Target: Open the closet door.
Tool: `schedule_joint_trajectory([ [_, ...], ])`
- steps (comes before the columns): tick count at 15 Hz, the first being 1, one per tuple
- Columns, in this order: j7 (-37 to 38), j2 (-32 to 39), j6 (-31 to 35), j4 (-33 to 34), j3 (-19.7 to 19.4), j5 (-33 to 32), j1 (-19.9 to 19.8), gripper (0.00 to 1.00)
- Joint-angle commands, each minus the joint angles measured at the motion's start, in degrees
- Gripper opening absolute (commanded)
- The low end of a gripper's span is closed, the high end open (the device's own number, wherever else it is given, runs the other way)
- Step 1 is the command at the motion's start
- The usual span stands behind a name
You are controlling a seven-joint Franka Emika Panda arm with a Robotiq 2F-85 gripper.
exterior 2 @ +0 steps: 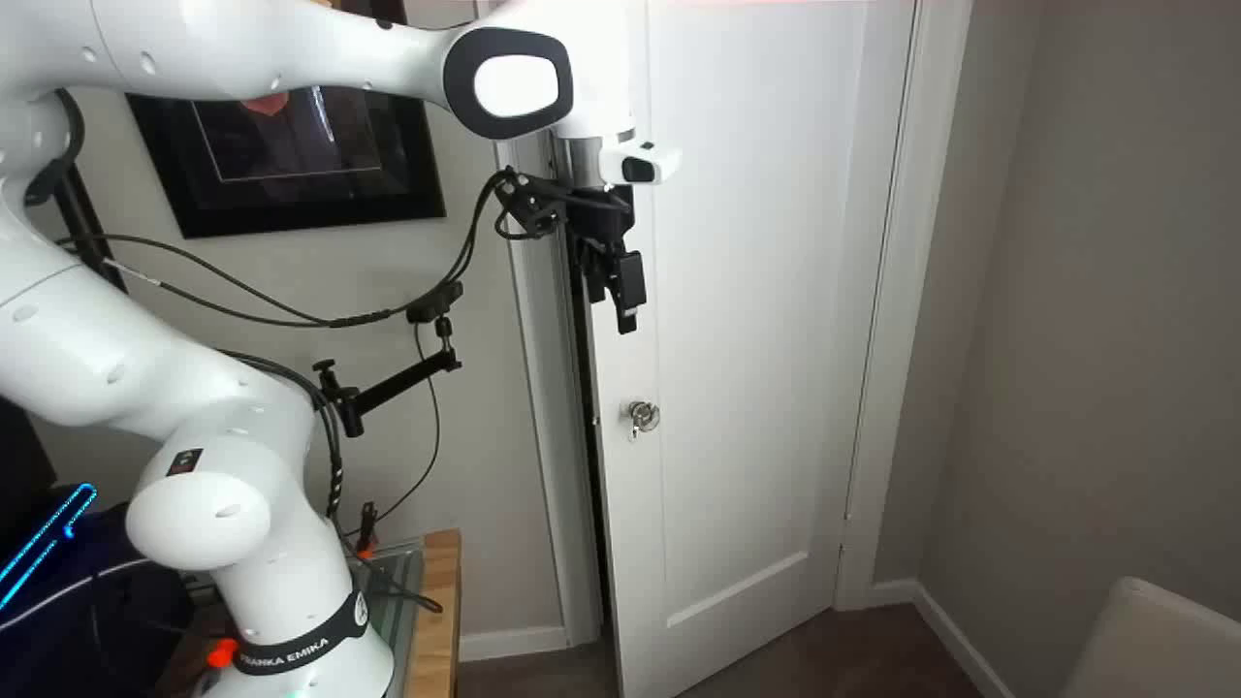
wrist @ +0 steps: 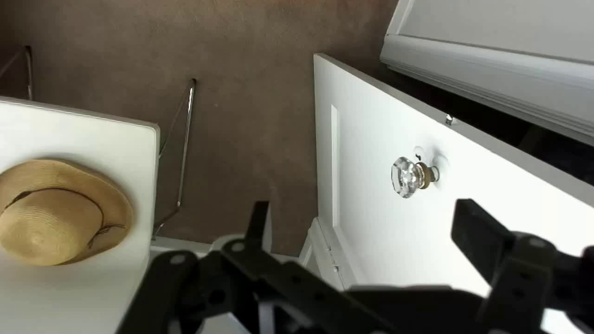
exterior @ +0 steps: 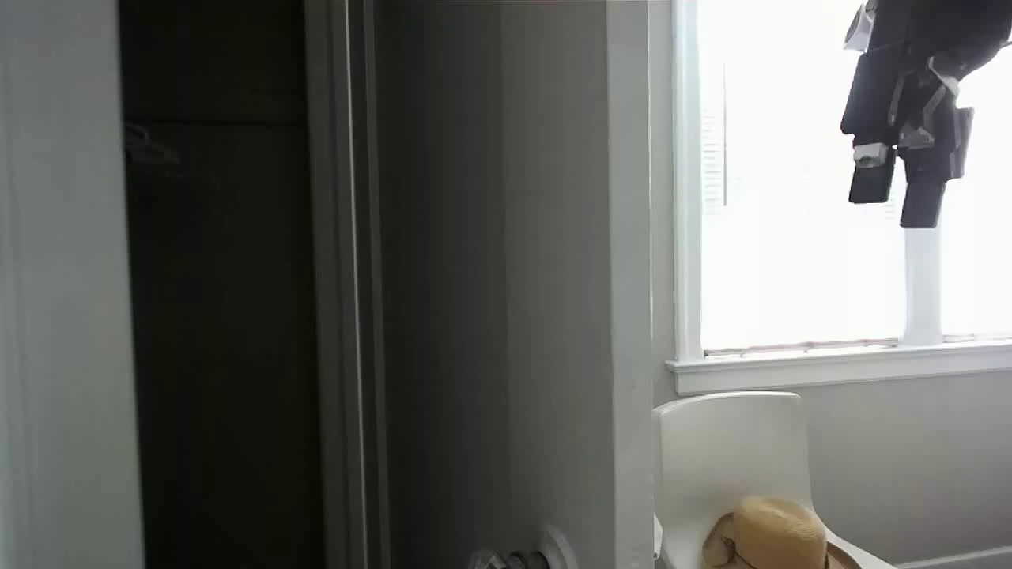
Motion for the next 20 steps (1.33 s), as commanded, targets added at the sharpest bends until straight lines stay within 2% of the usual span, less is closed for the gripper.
schedule_joint_trajectory([
  [1, -0.3, 0.0, -0.1, 0.1, 0.6, 0.4, -0.8, 1.00],
  [5, -0.3, 0.0, -0.1, 0.1, 0.6, 0.4, -0.8, 1.00],
  [7, -9.4, 2.0, 3.1, 0.2, -1.0, -0.8, 0.8, 1.00],
  [12, -25.9, 10.7, 11.7, 2.6, -2.7, -1.1, 2.3, 1.00],
  [17, -42.8, 18.3, 25.6, 1.2, -3.4, 3.1, 5.0, 1.00],
  [20, -53.7, 21.4, 31.6, 0.2, -2.9, 8.2, 6.6, 1.00],
])
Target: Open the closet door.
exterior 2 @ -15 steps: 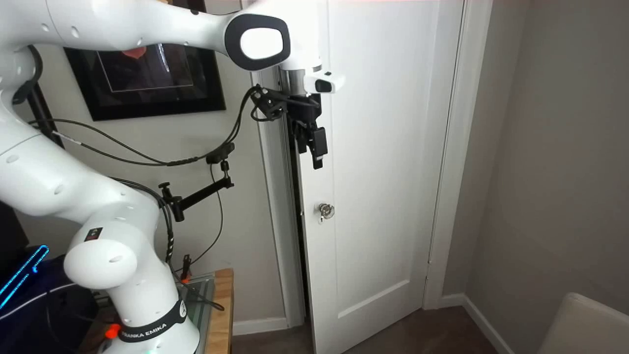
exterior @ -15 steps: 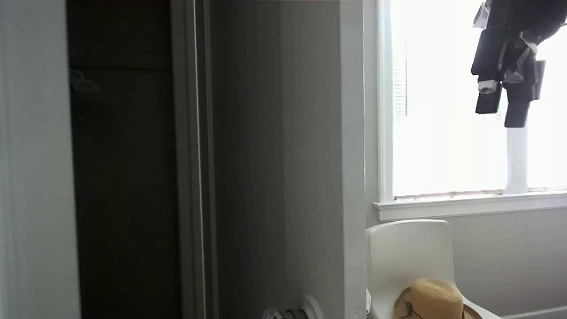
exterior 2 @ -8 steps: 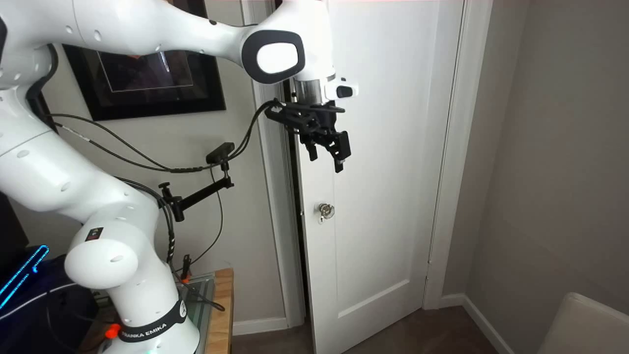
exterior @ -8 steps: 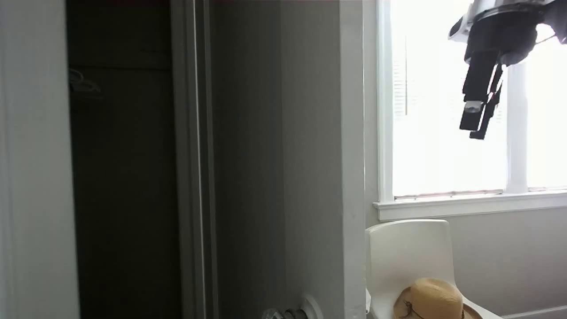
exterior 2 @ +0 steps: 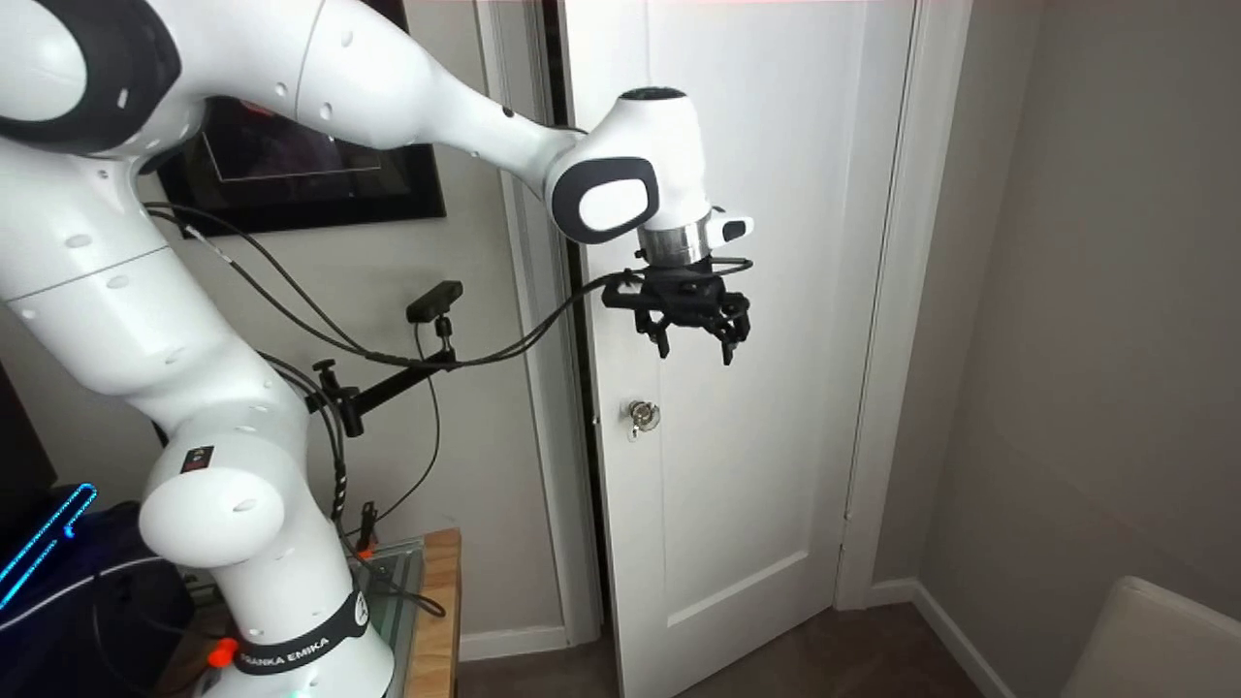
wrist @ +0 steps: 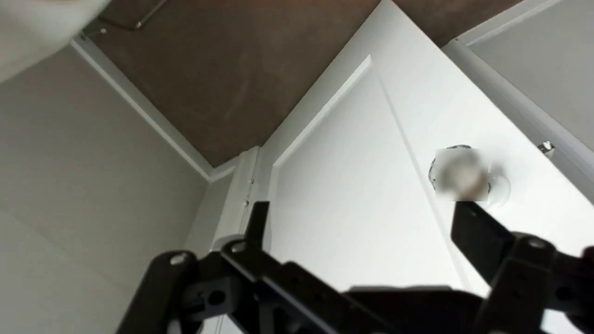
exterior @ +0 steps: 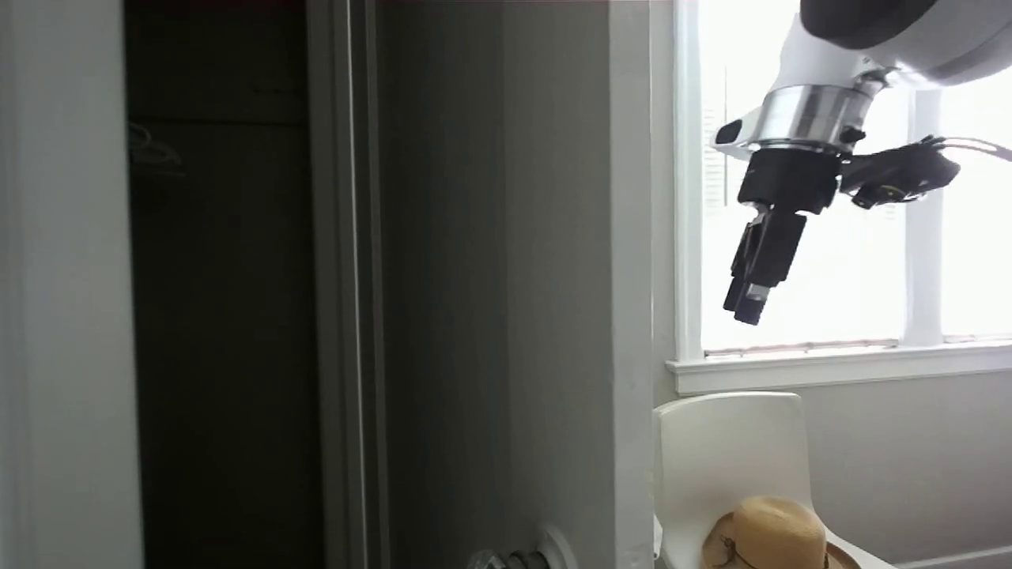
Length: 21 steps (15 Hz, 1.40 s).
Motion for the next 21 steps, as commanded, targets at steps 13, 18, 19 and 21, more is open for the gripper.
schedule_joint_trajectory([
  [13, -23.7, 6.2, 0.8, -1.5, 3.5, -2.2, -0.7, 1.00],
  [18, -33.0, 10.1, 8.9, -3.6, 6.1, 1.0, 0.0, 1.00],
  [19, -36.0, 11.0, 12.3, -4.0, 6.6, 4.0, 0.3, 1.00],
  [21, -40.5, 12.8, 16.5, -4.0, 7.8, 9.8, 0.7, 1.00],
])
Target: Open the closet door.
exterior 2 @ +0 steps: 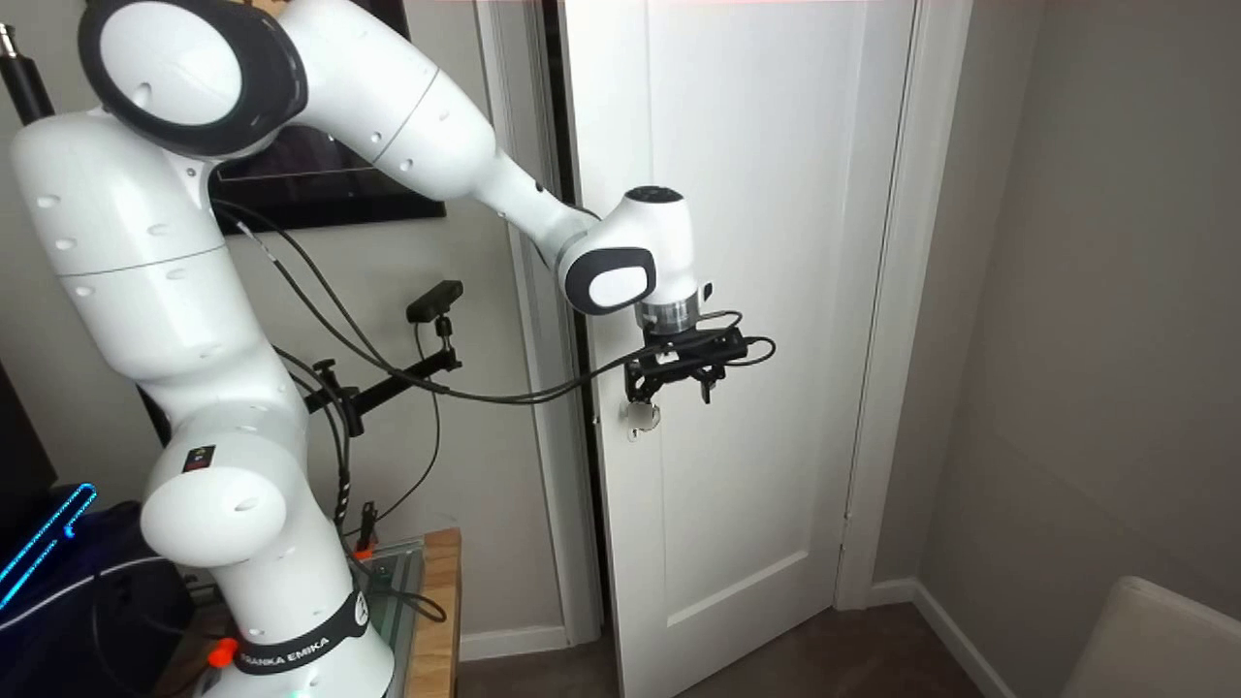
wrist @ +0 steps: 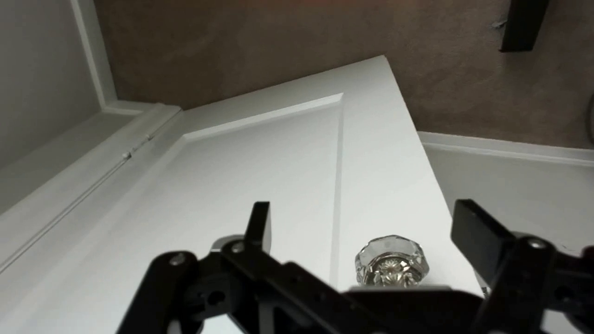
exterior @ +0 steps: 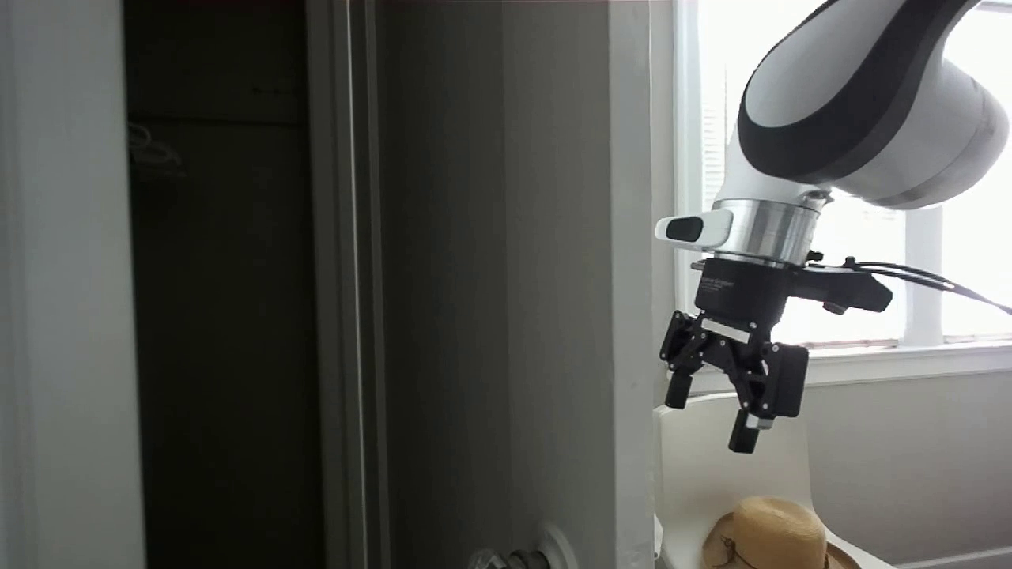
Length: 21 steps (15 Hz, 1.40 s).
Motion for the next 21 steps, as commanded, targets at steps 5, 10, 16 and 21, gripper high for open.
schedule_joint_trajectory([
  [5, -21.3, 6.2, 7.4, 1.6, 5.4, 22.2, -0.3, 1.00],
  [10, -27.3, 7.9, 5.7, 1.9, 7.3, 26.5, -1.4, 1.00],
  [16, -32.0, 9.8, 3.0, 2.9, 8.1, 29.2, -2.8, 1.00],
  [21, -33.0, 11.2, 0.3, 4.1, 8.4, 29.0, -3.3, 1.00],
])
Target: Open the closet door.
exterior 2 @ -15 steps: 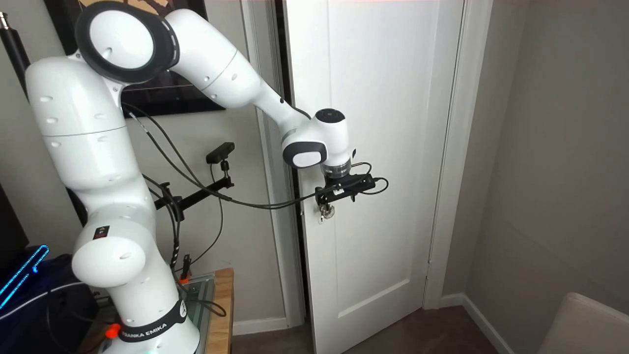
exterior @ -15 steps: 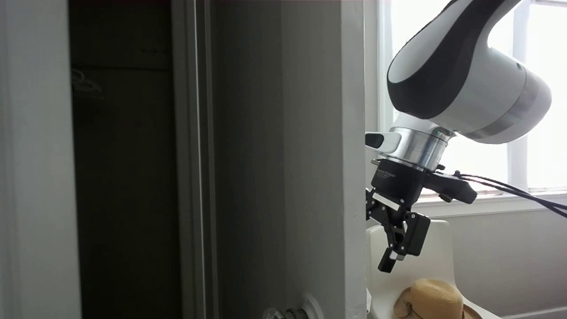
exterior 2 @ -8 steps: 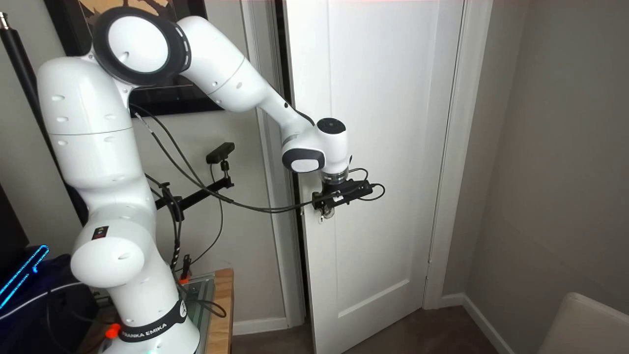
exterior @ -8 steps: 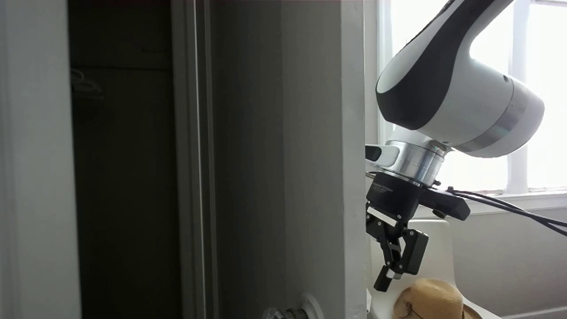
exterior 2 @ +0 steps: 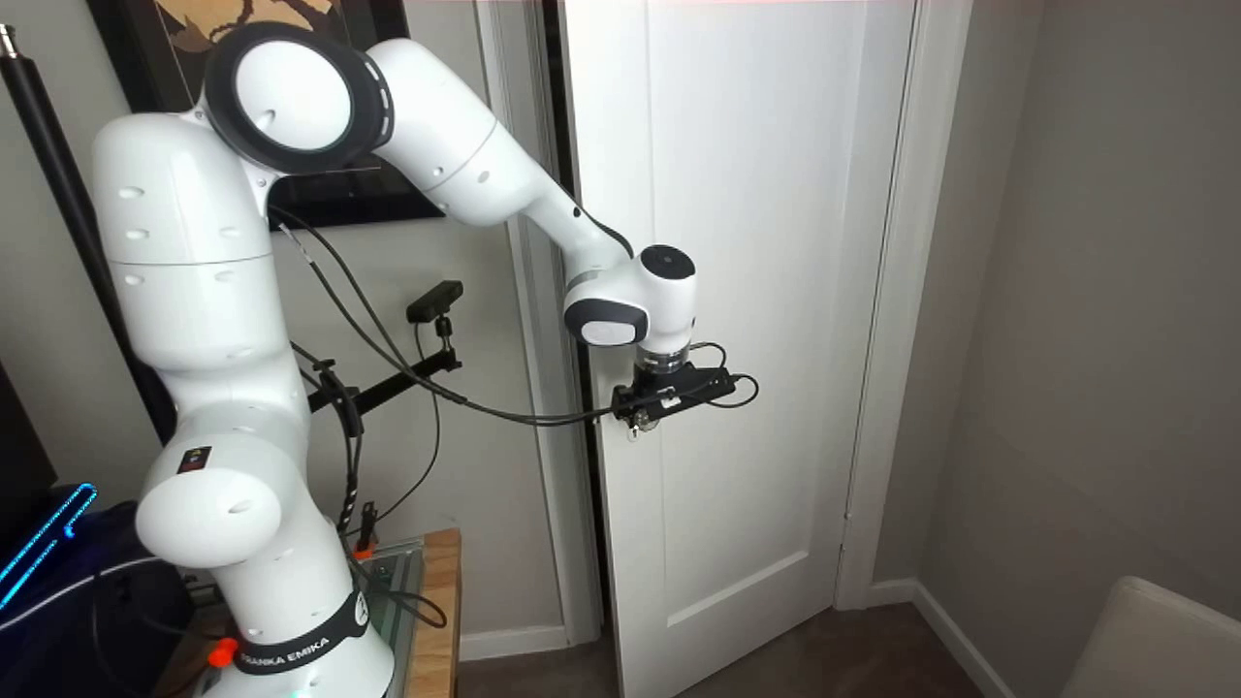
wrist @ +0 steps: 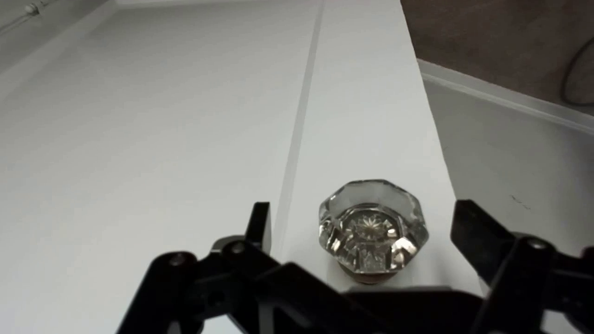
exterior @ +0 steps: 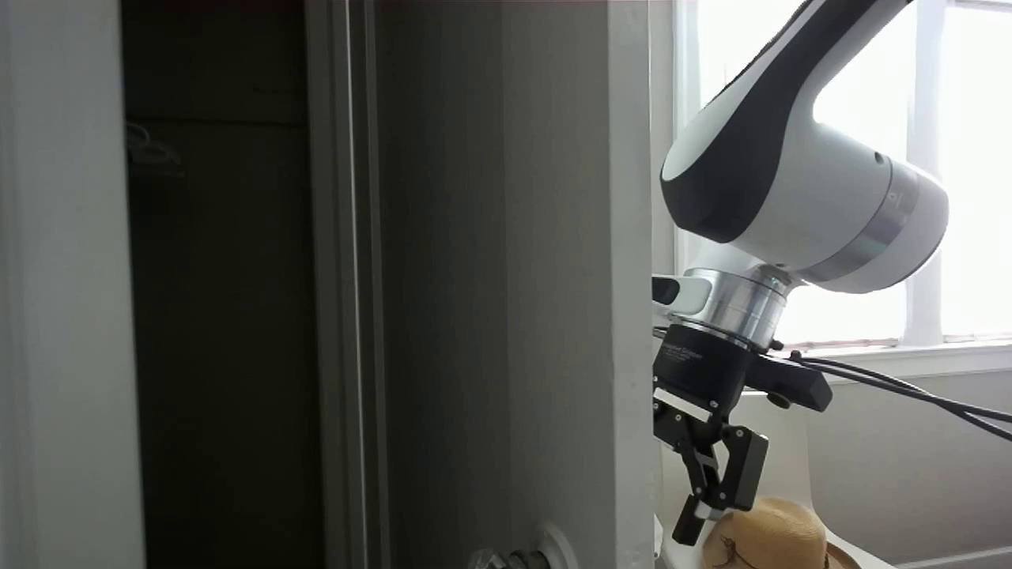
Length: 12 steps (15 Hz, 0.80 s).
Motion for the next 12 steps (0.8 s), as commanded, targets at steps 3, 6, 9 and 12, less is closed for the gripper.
schedule_joint_trajectory([
  [3, -4.2, 2.0, -1.6, 2.0, 1.3, 3.0, -1.9, 1.00],
  [6, -5.7, 2.5, -2.6, 2.5, 1.6, 4.3, -2.3, 1.00],
  [9, -7.4, 2.9, -4.4, 3.2, 1.8, 5.4, -2.5, 0.99],
  [12, -8.5, 3.1, -5.5, 3.6, 1.7, 5.6, -2.6, 0.72],
])
